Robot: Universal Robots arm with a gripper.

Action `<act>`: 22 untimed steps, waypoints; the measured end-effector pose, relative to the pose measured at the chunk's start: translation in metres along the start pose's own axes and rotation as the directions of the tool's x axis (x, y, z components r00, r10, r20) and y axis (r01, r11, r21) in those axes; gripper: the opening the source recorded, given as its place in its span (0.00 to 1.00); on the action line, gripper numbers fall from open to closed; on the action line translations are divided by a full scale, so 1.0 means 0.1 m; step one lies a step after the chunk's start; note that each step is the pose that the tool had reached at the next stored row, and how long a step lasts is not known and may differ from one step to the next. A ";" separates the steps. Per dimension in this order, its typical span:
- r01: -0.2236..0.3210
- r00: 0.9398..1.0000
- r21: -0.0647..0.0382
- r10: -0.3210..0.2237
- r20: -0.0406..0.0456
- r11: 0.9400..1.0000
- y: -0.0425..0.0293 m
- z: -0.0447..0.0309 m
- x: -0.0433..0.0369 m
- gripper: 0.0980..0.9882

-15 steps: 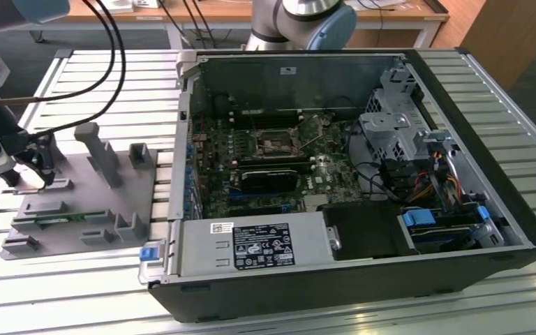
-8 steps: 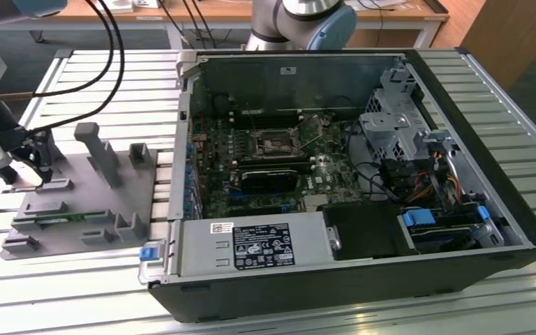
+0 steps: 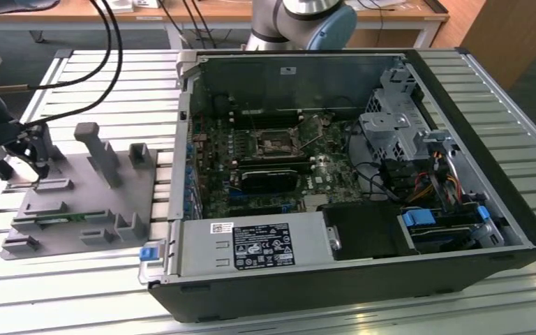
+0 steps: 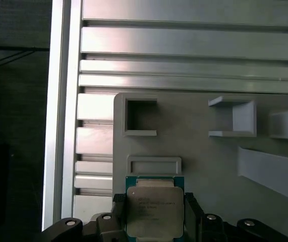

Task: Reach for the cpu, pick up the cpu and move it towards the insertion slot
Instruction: 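Pick up the cpu and move it towards the insertion slot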

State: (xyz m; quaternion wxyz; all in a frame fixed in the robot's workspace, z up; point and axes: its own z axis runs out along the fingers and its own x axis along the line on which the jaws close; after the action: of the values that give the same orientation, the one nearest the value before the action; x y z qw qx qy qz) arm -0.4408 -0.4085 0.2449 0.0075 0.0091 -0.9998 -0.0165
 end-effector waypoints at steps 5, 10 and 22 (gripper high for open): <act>0.000 1.000 0.000 0.000 0.000 1.000 0.002 -0.067 0.001 0.50; 0.000 1.000 0.000 0.000 0.000 1.000 0.005 -0.141 0.002 0.50; 0.000 1.000 0.000 0.000 0.000 1.000 0.012 -0.336 0.005 0.50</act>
State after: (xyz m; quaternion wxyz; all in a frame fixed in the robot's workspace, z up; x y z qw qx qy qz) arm -0.4407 -0.4084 0.2785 0.0075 0.0092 -0.9998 -0.0165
